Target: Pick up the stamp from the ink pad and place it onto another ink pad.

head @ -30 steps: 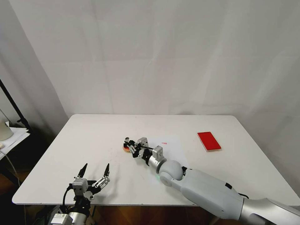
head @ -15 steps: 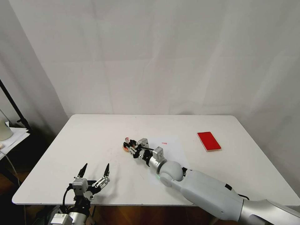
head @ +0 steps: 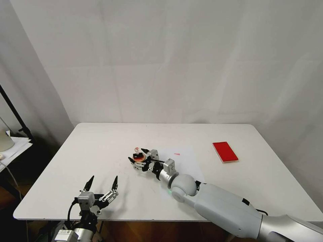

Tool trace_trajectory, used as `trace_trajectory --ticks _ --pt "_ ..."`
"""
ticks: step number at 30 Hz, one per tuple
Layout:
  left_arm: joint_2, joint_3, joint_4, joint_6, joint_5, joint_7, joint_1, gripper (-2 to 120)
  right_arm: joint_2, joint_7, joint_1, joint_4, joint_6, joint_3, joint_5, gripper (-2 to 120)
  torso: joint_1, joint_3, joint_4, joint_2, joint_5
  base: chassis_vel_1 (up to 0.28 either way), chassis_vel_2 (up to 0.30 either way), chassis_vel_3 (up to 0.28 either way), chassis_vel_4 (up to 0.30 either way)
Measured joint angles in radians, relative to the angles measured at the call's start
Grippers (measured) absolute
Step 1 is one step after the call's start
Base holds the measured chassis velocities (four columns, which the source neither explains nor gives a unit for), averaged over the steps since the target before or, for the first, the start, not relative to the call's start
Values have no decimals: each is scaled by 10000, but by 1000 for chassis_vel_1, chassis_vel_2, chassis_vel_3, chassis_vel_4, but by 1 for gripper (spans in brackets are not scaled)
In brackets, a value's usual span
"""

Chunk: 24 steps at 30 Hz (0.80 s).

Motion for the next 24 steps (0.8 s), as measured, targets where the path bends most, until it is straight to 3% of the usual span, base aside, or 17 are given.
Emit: trace_trajectory --ticks 3,8,10,11,14,15,18,19,22,23,24 --pt "0 1 0 0 0 0 -1 100 -1098 146 -126 1037 -151 24 -85 105 0 0 -2 0 2 0 0 0 0" --pt "1 0 0 0 0 0 0 100 -2776 102 -738 2229 -206 550 -565 111 0 0 0 0 2 0 0 0 0" --pt "0 0 0 0 0 0 0 100 -3879 96 -1788 2896 -177 1760 -1113 114 0 0 -6 0 0 0 0 0 0" --pt "0 0 0 0 0 0 0 100 -3879 96 -1788 2896 -177 1760 -1113 114 0 0 -6 0 0 0 0 0 0" --pt "0 1 0 0 0 1 0 100 -4848 523 -4270 3786 230 4313 -1823 114 -1 -1 -6 0 2 0 0 0 0" --pt "0 1 0 0 0 1 0 100 -4848 523 -4270 3786 230 4313 -1823 114 -1 -1 -6 0 2 0 0 0 0" --pt "1 1 0 0 0 2 -2 100 -5107 2000 -7602 4887 945 7183 -2082 112 -1 -2 -4 1 3 0 0 0 0" --pt "1 1 0 0 0 2 -2 100 -5107 2000 -7602 4887 945 7183 -2082 112 -1 -2 -4 1 3 0 0 0 0" --pt "0 0 0 0 0 1 0 100 -4460 3066 -10293 5423 1377 9232 -2797 108 -2 -2 -3 1 5 0 0 0 0" --pt "0 0 0 0 0 1 0 100 -4460 3066 -10293 5423 1377 9232 -2797 108 -2 -2 -3 1 5 0 0 0 0" --pt "-1 0 0 0 0 0 0 100 -4028 3293 -11101 5527 1539 9876 -3100 106 -2 -2 -1 1 4 0 0 0 0"
